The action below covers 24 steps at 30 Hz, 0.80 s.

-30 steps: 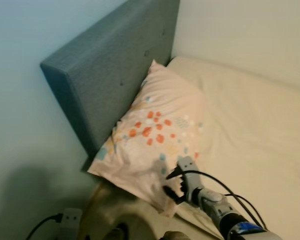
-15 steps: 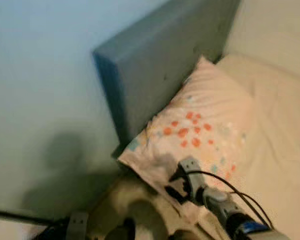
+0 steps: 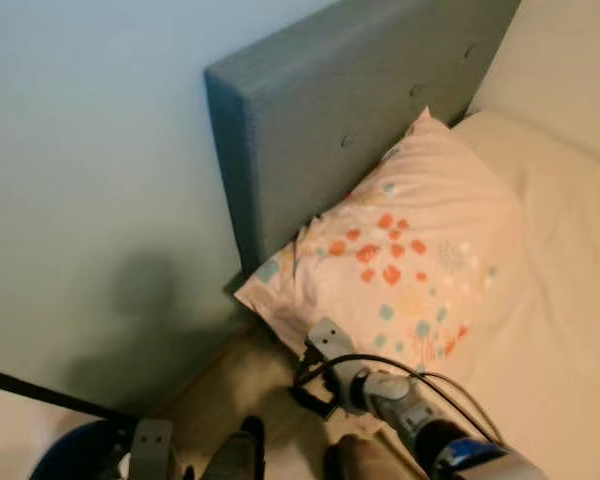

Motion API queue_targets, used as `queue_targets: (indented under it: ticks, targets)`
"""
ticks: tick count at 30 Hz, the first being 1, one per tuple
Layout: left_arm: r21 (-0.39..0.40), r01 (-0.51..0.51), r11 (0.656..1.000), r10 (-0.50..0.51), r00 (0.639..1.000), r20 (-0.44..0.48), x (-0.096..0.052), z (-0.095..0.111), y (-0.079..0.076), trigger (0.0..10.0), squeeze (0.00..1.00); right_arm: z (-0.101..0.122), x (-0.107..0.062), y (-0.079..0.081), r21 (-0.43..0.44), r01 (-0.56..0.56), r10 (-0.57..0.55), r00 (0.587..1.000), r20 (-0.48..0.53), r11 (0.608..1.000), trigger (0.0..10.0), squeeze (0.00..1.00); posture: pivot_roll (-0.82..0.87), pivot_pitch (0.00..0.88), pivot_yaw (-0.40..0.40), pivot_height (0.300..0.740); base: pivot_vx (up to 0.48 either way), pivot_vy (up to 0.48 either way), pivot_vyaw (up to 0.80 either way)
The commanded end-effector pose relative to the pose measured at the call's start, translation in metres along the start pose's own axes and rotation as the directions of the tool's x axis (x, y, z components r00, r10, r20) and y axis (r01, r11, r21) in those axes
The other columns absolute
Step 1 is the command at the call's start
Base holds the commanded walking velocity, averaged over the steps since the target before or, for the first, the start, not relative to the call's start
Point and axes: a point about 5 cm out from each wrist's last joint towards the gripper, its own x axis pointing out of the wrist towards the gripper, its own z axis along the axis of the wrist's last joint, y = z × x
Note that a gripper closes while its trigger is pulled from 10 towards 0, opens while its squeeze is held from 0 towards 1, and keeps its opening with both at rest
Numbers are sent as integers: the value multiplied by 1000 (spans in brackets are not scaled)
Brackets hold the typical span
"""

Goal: Clean up the room

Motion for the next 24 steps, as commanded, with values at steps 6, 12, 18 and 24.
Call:
queue_targets:
  ticks: [6, 12, 18, 24]
  targets:
    - [-24, 48, 999, -49, 999, -4, -8, -16, -13, 10000, 0, -5, 0, -3, 0, 66, -66, 997, -46, 998, 10000, 0, -24, 262, 5, 740, 0, 0, 0]
    - [-42, 35, 999, -33, 999, 40, -12, -18, -15, 10000, 0, 0, -1, -10, -37, 94, -95, 995, -36, 995, 10000, 0, 29, 308, -18, 740, 0, 0, 0]
    - [-62, 22, 998, -16, 995, 98, -17, -18, -13, 10000, 0, 7, -5, -23, -96, 146, -150, 988, -31, 985, 10000, 0, 98, 350, -21, 740, 0, 0, 0]
    - [-67, 17, 998, -5, 986, 168, -28, -23, -13, 10000, 0, 28, -17, -57, -208, 279, -284, 959, 6, 938, 10000, 0, 127, 404, -23, 740, 0, 0, 0]
